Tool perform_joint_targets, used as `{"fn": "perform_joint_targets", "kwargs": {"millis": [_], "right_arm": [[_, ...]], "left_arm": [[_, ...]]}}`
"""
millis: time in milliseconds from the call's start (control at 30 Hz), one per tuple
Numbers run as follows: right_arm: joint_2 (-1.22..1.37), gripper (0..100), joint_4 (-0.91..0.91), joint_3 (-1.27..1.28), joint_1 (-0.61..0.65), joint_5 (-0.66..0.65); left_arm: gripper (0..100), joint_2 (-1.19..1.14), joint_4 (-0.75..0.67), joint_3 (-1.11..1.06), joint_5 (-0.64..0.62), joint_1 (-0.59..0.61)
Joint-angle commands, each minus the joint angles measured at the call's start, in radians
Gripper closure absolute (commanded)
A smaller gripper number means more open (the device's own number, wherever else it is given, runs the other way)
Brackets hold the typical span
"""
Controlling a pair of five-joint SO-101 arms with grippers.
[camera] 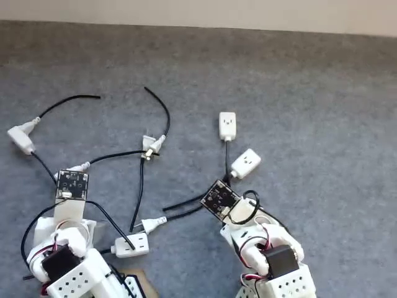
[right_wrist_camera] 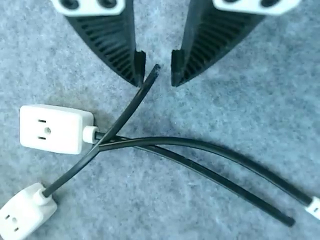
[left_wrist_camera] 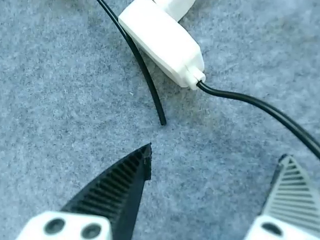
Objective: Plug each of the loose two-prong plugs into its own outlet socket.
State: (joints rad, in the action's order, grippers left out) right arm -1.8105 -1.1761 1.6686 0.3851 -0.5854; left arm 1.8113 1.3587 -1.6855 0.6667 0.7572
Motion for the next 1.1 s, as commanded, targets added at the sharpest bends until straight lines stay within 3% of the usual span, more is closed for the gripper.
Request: {"fn": "perform_joint_targets", "kwargs": {"millis": [0, 1067], "right_arm": [[-0.012, 89.7, -0.004, 0.122, -0.01, 0.009], [-0.012, 89.7, -0.004, 0.122, -0.01, 0.009]], "left_arm": [[62, 0.004, 0.031, -0.01, -0.002, -0.013], [62, 0.004, 0.031, -0.01, -0.002, -0.013]]}}
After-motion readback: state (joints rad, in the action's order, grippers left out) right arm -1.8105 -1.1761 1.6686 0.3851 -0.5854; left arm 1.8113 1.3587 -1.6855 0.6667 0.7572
